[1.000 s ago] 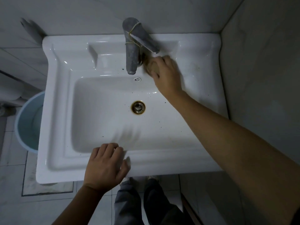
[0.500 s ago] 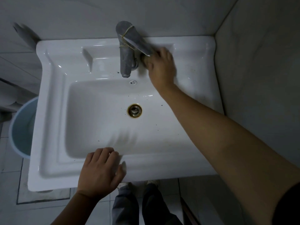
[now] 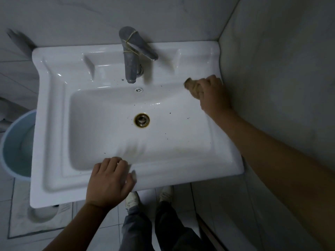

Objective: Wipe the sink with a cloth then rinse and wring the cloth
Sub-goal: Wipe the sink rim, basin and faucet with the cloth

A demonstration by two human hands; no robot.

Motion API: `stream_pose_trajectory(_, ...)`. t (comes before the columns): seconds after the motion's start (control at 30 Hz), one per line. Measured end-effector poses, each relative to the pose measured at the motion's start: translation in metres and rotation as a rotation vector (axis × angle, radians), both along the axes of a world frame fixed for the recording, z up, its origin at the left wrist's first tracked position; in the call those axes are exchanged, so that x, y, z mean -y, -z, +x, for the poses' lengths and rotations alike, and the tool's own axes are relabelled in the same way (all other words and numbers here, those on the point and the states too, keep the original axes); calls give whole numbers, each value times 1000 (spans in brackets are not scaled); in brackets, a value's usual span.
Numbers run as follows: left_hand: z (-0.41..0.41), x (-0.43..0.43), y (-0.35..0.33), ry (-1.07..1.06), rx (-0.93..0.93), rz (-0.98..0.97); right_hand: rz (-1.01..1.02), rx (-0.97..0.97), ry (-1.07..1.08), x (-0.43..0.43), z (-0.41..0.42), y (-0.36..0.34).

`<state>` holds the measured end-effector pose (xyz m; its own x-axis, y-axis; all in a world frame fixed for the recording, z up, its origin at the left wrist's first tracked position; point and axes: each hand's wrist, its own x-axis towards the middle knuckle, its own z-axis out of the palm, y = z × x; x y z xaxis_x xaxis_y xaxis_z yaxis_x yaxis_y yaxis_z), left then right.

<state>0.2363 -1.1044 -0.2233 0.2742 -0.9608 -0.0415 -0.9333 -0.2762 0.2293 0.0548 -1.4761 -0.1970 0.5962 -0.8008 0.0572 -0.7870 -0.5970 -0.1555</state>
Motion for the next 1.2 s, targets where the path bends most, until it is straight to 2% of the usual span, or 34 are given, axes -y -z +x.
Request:
stream_pose_trajectory(0.17, 0, 1, -1, -3, -7, 20, 127, 2, 9, -63, -35, 2)
stream_pose_trajectory(0.27, 0, 0, 1, 3, -4, -4, 134, -10, 35, -40, -22, 0)
stream_pose_trajectory(0.47, 0, -1, 7, -2, 15, -17, -13, 15, 94, 29, 40, 3)
stream_pose_trajectory(0.6, 0, -2, 7, 4, 20, -10, -22, 17, 68, 28, 30, 6)
stream_pose_trajectory(0.83, 2, -3, 12, -7, 13, -33, 95, -33, 44, -64, -42, -1)
stream_pose_trajectory(1.03, 2, -5, 13, -11, 19, -72, 241, -41, 259, -176, -92, -3)
stream_pose_trajectory(1.2, 2, -6, 1, -8, -33, -57, 246, -26, 433, -218, -65, -10)
